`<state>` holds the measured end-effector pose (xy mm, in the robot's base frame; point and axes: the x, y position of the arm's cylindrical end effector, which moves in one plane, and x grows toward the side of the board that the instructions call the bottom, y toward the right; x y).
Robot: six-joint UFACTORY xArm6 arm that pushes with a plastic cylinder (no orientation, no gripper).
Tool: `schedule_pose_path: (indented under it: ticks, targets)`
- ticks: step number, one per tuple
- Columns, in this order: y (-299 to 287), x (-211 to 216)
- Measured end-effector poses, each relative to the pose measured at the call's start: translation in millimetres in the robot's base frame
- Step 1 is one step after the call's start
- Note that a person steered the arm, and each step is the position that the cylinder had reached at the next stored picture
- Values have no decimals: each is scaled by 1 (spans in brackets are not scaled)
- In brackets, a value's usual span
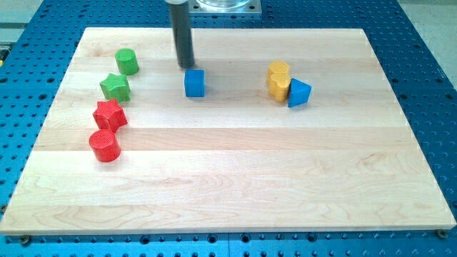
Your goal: Keep triangle at the bottom of heart
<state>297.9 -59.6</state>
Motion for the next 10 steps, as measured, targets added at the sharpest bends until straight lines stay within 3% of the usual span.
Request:
schedule_pose_path:
  ticks: [2,8,10]
  targets:
    - [28,0]
    - [25,-6]
    - [104,-30]
